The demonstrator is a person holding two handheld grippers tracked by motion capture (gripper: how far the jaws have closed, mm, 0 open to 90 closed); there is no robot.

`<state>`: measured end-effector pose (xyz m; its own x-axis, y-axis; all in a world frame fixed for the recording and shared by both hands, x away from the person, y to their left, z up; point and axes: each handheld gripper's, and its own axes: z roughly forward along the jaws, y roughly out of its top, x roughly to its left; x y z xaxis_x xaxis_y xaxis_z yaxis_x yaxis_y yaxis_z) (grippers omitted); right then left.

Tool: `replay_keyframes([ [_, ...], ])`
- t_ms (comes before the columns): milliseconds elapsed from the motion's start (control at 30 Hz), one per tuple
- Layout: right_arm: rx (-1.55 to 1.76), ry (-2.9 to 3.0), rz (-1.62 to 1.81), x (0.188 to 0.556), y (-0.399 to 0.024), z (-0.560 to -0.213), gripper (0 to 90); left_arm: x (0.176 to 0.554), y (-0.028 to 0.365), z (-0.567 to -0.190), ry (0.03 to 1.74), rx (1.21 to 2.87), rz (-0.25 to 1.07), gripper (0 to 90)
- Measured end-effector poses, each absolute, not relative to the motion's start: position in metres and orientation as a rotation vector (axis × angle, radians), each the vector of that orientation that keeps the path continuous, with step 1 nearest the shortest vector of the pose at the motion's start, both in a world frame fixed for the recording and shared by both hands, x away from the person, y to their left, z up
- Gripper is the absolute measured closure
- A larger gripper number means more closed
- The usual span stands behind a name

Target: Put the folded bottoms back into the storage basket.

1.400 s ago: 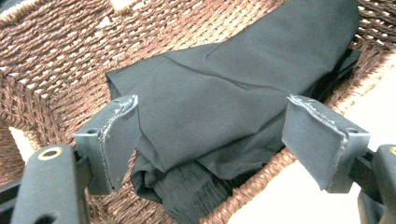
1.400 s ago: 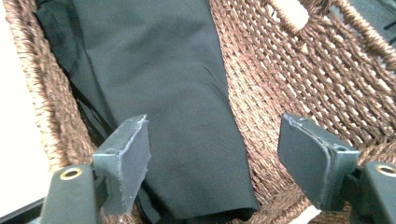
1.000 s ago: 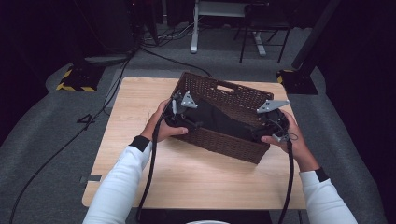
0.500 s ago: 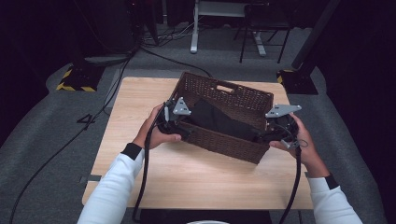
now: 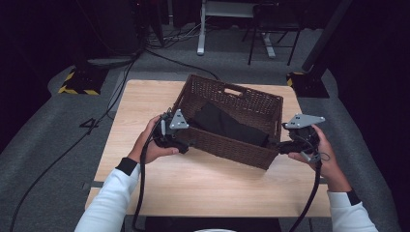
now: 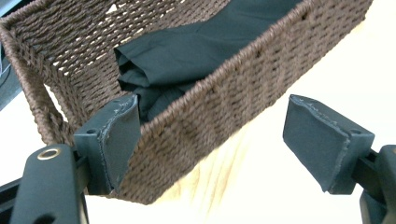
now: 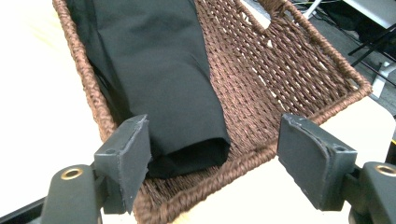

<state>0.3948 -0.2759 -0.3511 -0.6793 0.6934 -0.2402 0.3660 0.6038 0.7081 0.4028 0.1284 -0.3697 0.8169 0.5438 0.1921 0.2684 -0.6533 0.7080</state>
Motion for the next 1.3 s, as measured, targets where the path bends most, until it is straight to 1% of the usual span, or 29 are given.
replay_keyframes([
  [200, 0.839, 2.315, 0.879, 0.386, -0.285, -0.353, 26.4, 0.392, 0.133, -0.377, 0.586, 2.316, 0.530, 19.8],
  [467, 0.845, 2.318, 0.869, 0.375, -0.293, -0.363, 26.0, 0.380, 0.140, -0.387, 0.597, 2.306, 0.547, 20.6],
  [733, 0.868, 2.310, 0.886, 0.365, -0.303, -0.377, 25.9, 0.368, 0.147, -0.402, 0.607, 2.337, 0.545, 19.9],
  [933, 0.897, 2.301, 0.893, 0.357, -0.315, -0.389, 25.9, 0.360, 0.153, -0.419, 0.631, 2.364, 0.543, 19.3],
  [1300, 0.950, 2.308, 0.832, 0.350, -0.331, -0.426, 25.6, 0.348, 0.171, -0.445, 0.691, 2.383, 0.531, 18.6],
])
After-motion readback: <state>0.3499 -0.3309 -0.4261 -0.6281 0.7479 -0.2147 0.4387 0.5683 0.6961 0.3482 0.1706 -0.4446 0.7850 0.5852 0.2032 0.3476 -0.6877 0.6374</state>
